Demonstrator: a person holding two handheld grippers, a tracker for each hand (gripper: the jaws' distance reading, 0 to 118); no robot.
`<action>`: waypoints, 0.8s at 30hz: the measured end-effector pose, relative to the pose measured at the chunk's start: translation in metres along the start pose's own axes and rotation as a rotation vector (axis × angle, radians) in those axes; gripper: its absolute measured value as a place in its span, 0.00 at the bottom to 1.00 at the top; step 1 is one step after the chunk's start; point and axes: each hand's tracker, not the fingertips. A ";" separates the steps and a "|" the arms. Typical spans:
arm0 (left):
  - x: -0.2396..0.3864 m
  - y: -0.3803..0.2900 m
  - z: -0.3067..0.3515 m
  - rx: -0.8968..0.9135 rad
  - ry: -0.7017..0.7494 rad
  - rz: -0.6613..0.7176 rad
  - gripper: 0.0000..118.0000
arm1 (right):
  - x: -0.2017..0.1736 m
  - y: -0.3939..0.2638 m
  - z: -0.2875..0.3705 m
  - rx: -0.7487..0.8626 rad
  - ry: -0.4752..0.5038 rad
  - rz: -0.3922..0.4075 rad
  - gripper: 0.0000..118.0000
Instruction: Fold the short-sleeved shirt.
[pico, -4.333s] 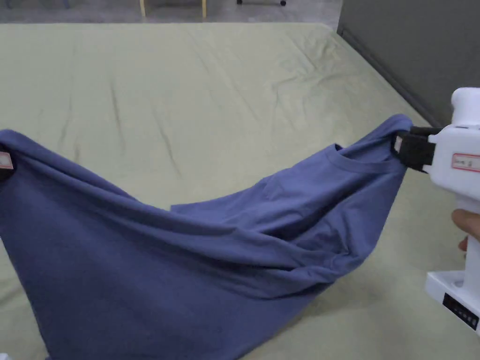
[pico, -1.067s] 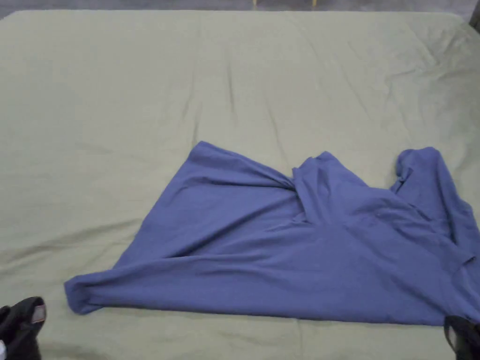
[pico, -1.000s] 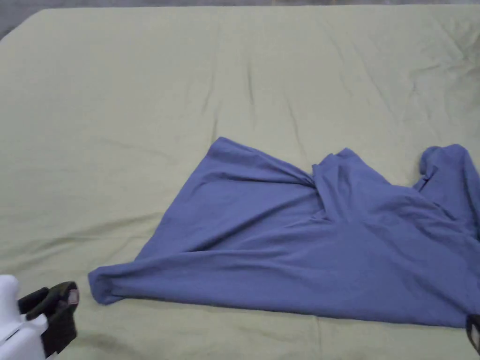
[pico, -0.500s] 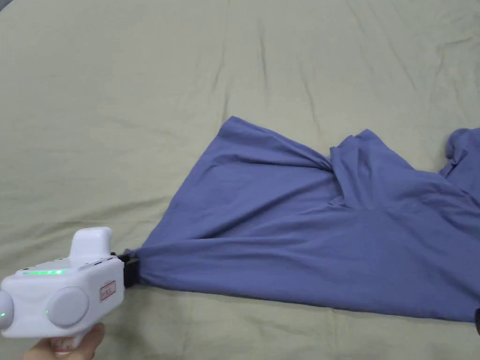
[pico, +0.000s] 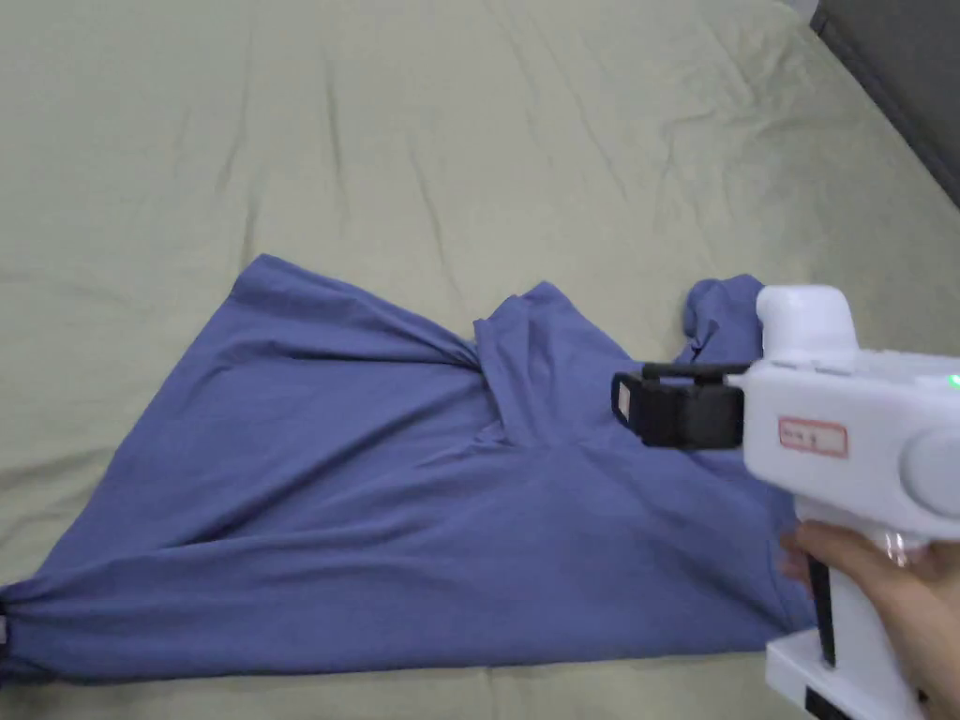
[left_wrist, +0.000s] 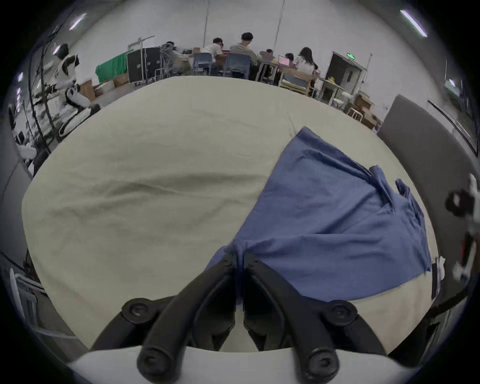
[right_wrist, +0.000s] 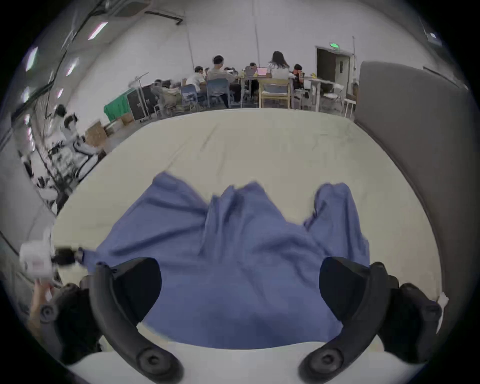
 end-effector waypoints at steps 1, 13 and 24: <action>0.001 0.000 0.000 0.000 0.000 -0.001 0.00 | 0.006 0.019 -0.020 -0.014 -0.015 -0.021 1.00; 0.013 0.009 -0.008 -0.016 -0.028 0.017 0.00 | 0.017 0.045 -0.208 -0.364 -0.181 0.030 0.65; 0.042 0.042 0.019 0.075 -0.121 -0.040 0.00 | -0.001 0.033 -0.129 -0.105 -0.195 0.055 0.04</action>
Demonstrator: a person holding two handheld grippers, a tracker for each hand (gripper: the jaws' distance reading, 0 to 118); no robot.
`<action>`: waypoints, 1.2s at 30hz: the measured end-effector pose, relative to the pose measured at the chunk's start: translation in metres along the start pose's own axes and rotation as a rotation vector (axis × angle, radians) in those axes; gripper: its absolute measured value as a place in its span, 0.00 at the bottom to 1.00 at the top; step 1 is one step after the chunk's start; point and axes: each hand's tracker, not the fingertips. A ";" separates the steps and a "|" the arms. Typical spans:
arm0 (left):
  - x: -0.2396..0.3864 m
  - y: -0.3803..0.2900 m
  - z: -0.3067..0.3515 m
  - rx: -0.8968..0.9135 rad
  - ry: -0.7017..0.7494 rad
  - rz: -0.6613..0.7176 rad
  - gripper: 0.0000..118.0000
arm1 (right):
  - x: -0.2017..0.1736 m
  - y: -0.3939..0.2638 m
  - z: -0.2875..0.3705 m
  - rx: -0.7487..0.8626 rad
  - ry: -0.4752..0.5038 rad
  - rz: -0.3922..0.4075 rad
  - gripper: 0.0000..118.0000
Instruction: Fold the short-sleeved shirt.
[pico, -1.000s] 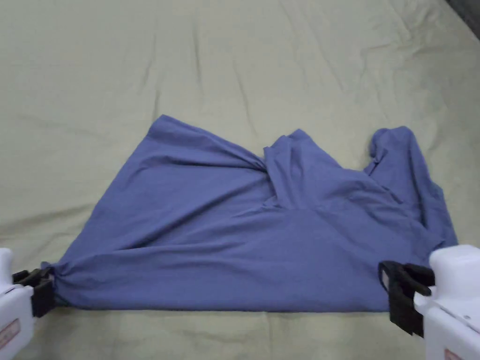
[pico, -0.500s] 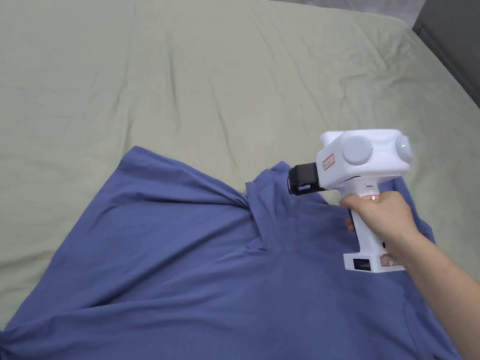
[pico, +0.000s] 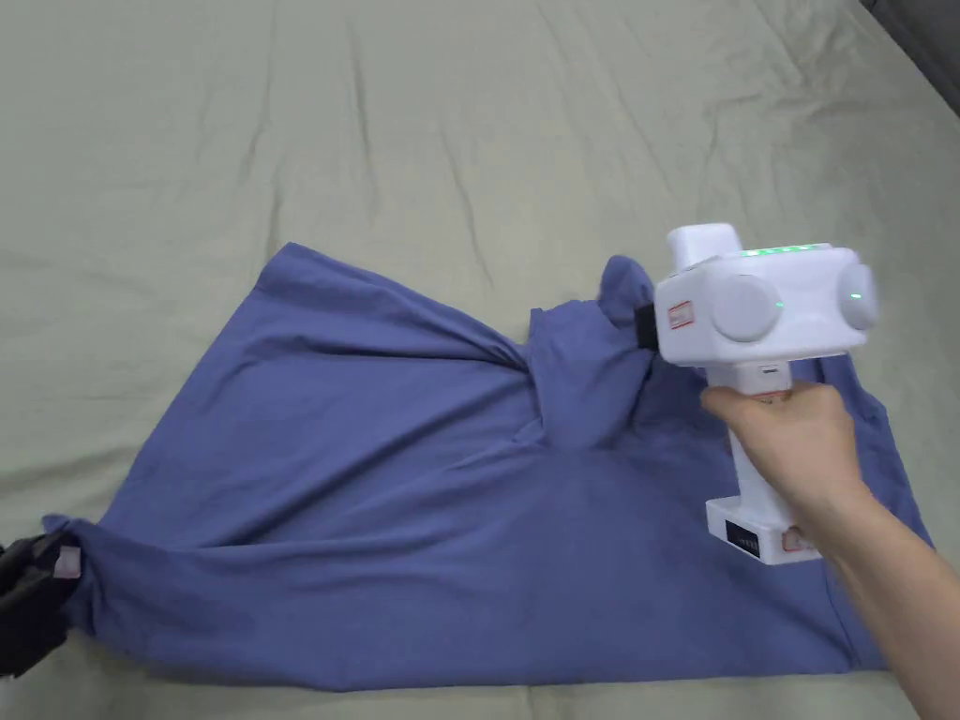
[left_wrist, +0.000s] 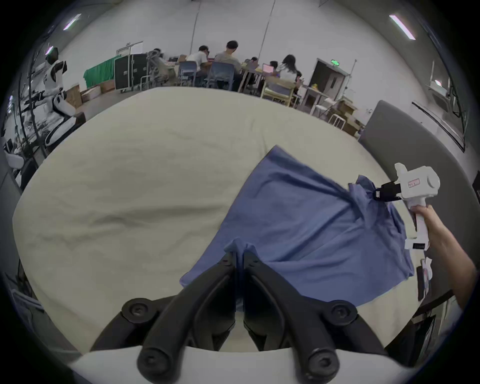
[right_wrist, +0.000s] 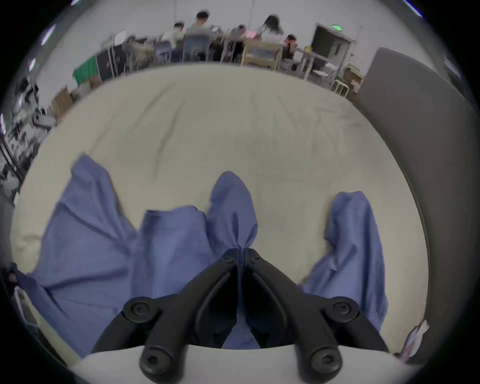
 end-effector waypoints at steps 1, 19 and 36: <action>0.003 0.007 0.004 0.013 -0.020 -0.007 0.00 | 0.008 0.004 0.035 0.040 0.015 -0.015 0.04; 0.144 0.283 0.243 0.729 -0.200 -0.329 0.00 | 0.126 0.105 0.499 0.965 -0.123 -0.132 0.04; 0.159 0.502 0.292 0.789 0.010 -0.310 0.00 | 0.129 0.316 0.554 1.042 -0.125 -0.125 0.04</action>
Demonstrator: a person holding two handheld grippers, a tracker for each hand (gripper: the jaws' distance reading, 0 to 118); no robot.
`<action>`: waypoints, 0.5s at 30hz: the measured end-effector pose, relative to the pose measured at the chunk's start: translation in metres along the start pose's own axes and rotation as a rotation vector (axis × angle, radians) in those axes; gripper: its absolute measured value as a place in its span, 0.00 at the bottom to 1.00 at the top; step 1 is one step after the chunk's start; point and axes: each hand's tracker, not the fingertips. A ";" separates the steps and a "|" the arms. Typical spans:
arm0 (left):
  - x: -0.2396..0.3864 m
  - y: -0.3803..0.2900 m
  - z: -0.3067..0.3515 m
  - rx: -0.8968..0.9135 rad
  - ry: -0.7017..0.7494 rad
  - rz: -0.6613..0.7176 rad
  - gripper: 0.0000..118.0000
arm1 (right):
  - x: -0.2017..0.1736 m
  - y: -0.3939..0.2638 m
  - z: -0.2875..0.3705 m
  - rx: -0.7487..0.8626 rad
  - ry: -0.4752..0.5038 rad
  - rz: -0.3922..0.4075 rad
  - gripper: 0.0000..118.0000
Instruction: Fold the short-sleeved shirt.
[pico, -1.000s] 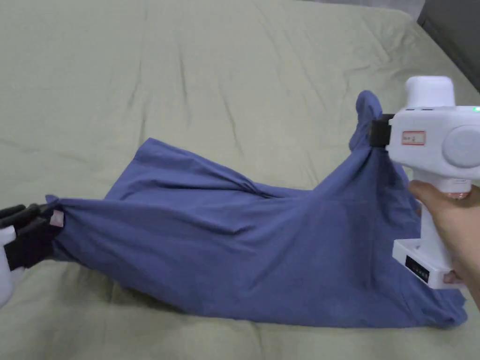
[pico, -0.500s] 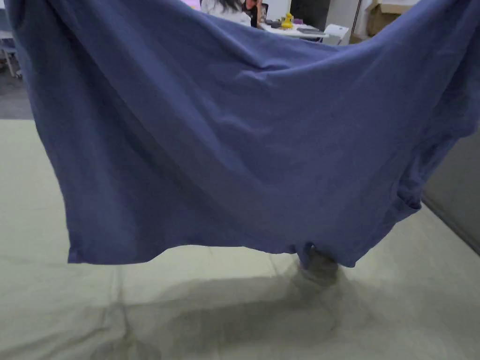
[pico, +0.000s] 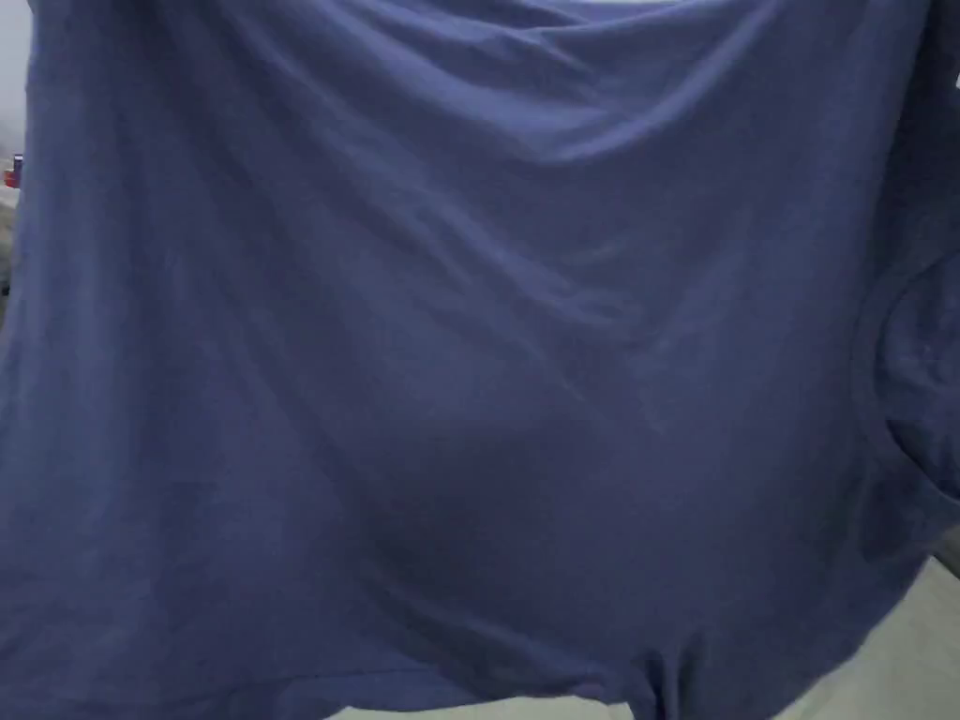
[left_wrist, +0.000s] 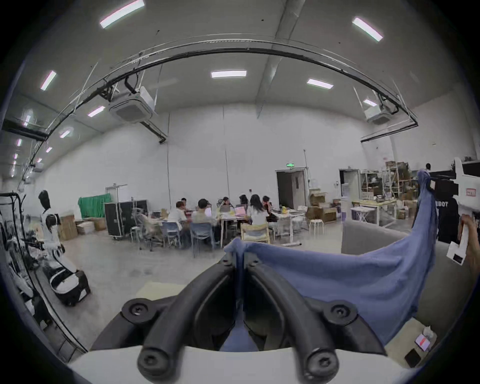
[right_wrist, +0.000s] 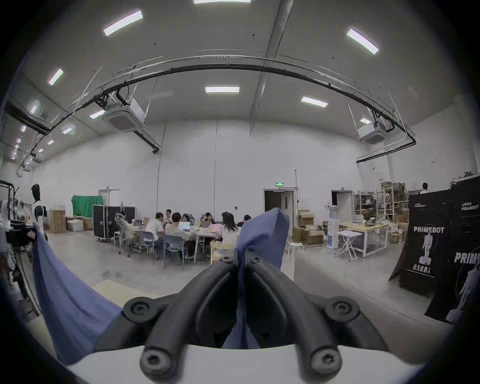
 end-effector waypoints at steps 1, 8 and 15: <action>-0.001 0.002 -0.010 0.003 0.016 -0.009 0.00 | -0.005 0.004 -0.011 0.003 -0.002 -0.001 0.04; -0.002 0.000 -0.067 -0.001 0.082 -0.079 0.00 | -0.048 0.016 -0.071 0.044 -0.014 0.029 0.04; -0.001 -0.035 -0.124 -0.044 0.103 -0.100 0.00 | -0.075 0.002 -0.104 0.050 -0.023 0.069 0.04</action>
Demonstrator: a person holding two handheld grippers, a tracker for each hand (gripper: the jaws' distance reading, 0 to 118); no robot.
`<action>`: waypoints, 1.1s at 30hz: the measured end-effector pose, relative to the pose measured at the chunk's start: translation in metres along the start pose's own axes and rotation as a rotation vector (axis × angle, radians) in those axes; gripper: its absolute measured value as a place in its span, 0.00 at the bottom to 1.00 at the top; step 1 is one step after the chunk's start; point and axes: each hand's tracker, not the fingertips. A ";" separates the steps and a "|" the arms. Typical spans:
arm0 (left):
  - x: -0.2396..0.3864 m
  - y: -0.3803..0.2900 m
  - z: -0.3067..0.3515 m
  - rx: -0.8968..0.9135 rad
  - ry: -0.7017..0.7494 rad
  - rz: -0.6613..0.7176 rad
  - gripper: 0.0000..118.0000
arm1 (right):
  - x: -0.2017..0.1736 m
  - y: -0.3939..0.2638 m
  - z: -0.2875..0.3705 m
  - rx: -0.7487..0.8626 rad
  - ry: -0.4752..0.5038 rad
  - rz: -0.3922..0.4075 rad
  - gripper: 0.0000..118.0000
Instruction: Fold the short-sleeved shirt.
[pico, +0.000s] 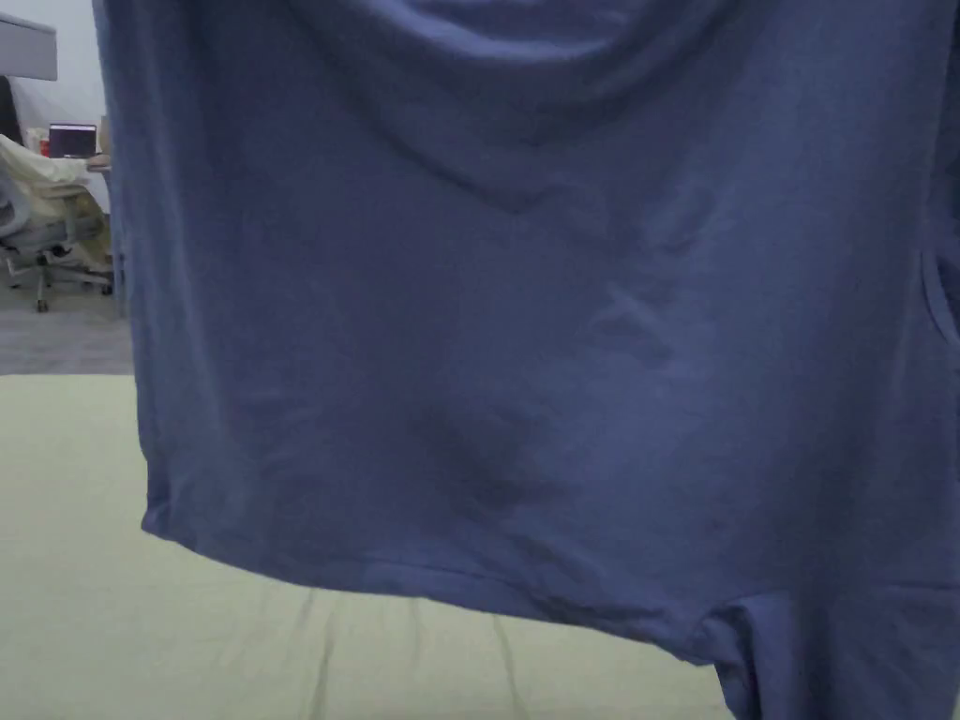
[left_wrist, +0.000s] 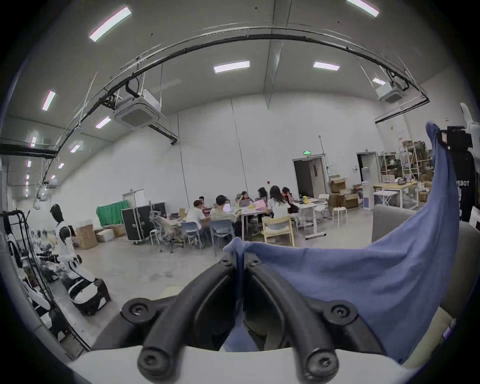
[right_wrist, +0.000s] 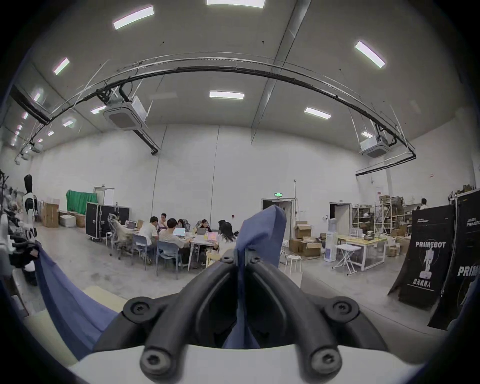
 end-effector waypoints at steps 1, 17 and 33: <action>0.003 -0.011 -0.005 0.003 -0.004 -0.001 0.00 | -0.004 -0.006 -0.003 0.000 0.002 0.012 0.04; 0.071 -0.286 -0.089 -0.387 -0.141 0.045 0.00 | -0.003 -0.342 -0.032 -0.486 0.097 -0.016 0.04; 0.104 -0.497 0.082 -0.650 -0.273 -0.039 0.00 | 0.020 -0.572 0.188 -0.812 0.143 -0.062 0.04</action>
